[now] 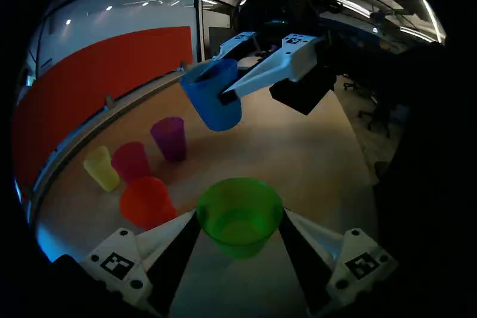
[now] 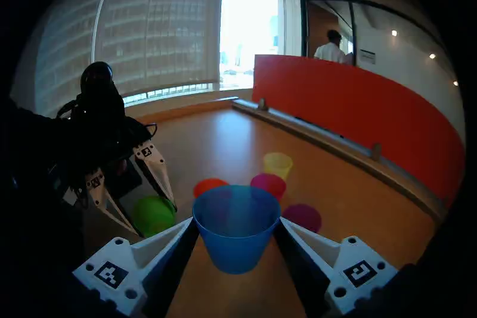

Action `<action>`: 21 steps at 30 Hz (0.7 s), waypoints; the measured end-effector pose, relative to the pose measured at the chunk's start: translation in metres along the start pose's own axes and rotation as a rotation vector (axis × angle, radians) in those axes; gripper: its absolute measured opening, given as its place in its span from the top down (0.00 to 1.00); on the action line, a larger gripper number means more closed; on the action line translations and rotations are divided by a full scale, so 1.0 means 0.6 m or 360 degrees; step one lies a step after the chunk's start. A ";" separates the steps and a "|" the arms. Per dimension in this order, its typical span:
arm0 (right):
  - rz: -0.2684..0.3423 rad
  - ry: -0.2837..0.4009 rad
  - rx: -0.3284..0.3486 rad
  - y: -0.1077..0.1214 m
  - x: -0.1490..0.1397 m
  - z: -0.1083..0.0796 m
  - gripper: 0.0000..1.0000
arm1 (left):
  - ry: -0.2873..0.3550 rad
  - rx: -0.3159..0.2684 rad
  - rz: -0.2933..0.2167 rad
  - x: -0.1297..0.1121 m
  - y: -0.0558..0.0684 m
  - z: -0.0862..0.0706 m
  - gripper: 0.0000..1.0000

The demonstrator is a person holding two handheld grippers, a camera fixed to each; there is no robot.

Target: Pour water

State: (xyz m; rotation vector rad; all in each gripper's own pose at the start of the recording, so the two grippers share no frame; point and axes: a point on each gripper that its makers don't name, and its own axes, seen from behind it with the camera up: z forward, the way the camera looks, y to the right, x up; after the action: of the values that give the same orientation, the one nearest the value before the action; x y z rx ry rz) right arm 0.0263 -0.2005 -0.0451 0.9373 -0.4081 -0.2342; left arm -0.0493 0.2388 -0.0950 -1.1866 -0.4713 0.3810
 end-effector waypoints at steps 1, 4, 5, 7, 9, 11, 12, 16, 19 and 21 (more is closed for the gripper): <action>0.0002 -0.0003 0.0002 0.000 -0.002 0.001 0.11 | -0.0005 -0.0003 -0.0003 -0.004 0.001 0.003 0.13; 0.0008 -0.0011 0.0009 0.001 -0.008 0.006 0.11 | -0.0018 -0.0010 -0.0010 -0.012 0.002 0.011 0.13; 0.0010 -0.0013 0.0011 0.001 -0.010 0.008 0.11 | -0.0022 -0.0011 -0.0011 -0.015 0.002 0.013 0.13; 0.0012 -0.0018 0.0016 0.001 -0.013 0.011 0.11 | -0.0028 -0.0015 -0.0012 -0.019 0.002 0.018 0.13; 0.0012 -0.0023 0.0020 0.000 -0.015 0.014 0.11 | -0.0033 -0.0018 -0.0013 -0.023 0.001 0.022 0.13; 0.0009 -0.0029 0.0023 0.000 -0.017 0.017 0.11 | -0.0036 -0.0021 -0.0017 -0.025 -0.001 0.026 0.13; 0.0008 -0.0031 0.0024 -0.001 -0.018 0.018 0.11 | -0.0037 -0.0022 -0.0019 -0.026 -0.001 0.027 0.13; 0.0007 -0.0042 0.0030 -0.001 -0.024 0.023 0.11 | -0.0038 -0.0030 -0.0027 -0.030 -0.003 0.033 0.13; 0.0011 -0.0049 0.0036 -0.002 -0.029 0.027 0.11 | -0.0035 -0.0035 -0.0035 -0.032 -0.004 0.033 0.13; 0.0013 -0.0054 0.0040 -0.002 -0.032 0.029 0.11 | -0.0029 -0.0039 -0.0043 -0.033 -0.004 0.032 0.13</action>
State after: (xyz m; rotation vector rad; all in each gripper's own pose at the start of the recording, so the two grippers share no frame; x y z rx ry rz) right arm 0.0017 -0.2069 -0.0416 0.9574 -0.4467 -0.2384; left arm -0.0764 0.2431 -0.0899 -1.1999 -0.5085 0.3638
